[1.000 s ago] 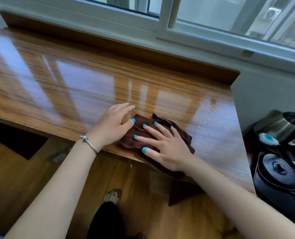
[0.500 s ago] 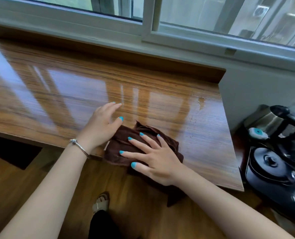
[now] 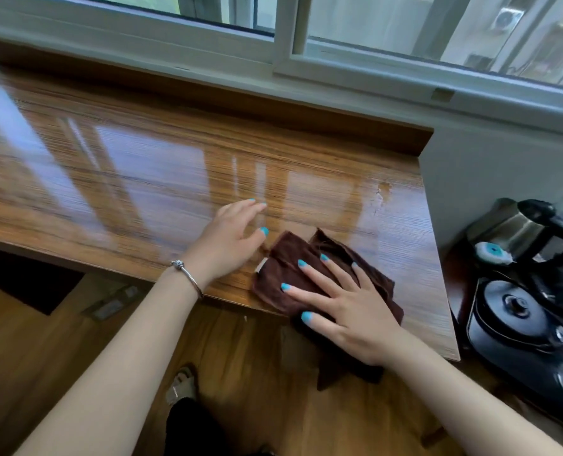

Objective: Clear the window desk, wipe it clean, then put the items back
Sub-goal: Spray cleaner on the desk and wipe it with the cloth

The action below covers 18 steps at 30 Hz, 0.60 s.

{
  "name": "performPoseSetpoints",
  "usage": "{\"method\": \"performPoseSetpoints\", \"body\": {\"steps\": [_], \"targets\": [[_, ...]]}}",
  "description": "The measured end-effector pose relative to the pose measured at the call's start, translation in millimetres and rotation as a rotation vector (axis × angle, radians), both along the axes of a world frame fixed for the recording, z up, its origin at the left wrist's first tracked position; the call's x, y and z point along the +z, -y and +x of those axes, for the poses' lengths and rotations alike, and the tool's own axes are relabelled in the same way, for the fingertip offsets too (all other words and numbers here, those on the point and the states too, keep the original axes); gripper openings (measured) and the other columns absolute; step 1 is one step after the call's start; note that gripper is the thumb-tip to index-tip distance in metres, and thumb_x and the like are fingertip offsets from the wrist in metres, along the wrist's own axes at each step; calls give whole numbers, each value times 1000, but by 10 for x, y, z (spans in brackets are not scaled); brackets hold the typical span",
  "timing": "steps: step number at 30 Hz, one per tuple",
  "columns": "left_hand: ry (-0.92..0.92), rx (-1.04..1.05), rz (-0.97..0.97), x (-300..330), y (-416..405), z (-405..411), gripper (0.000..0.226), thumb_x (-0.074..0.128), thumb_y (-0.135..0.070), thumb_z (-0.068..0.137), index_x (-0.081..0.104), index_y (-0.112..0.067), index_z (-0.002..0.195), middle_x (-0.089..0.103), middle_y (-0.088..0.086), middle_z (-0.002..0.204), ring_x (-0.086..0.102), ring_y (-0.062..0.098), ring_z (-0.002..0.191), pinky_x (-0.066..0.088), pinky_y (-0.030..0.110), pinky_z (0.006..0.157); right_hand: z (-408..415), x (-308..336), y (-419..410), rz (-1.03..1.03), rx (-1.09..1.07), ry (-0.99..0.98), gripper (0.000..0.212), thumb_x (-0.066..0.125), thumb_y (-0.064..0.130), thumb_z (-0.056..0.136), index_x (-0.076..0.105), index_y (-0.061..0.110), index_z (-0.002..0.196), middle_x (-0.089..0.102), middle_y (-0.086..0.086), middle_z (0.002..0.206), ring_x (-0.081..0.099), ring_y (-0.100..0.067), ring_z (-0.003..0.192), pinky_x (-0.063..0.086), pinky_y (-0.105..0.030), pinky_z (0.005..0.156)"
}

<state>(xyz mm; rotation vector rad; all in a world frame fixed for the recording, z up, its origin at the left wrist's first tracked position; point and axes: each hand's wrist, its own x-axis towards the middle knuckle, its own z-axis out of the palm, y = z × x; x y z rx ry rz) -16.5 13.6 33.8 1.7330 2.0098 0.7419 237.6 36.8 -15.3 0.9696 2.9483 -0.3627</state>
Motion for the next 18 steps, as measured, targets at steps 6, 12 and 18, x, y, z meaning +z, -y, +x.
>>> {"method": "performPoseSetpoints", "body": {"steps": [6, 12, 18], "targets": [[27, -65, -21, 32, -120, 84, 50, 50, -27, 98, 38, -24, 146, 28, -2, 155, 16, 15, 143, 11, 29, 116, 248, 58, -550, 19, -47, 29, 39, 8, 70, 95, 3, 79, 132, -8, 37, 155, -11, -1, 149, -7, -37, 119], [29, -82, -14, 101, -148, 135, 50, 50, -25, 98, 37, -21, 146, 28, -1, 155, 16, 15, 144, 13, 30, 119, 80, 128, -1441, -16, -397, 139, 46, 22, 64, 99, 9, 68, 142, 1, 18, 165, -4, -14, 153, 3, -52, 121], [30, -133, 30, 35, -432, 389, 50, 53, -22, 96, 40, -19, 145, 32, 2, 153, 20, 18, 142, 10, 24, 114, 384, 12, -361, 4, -199, 72, 52, 4, 81, 86, -3, 75, 137, -8, 28, 160, -14, -9, 151, -9, -45, 119]]}}
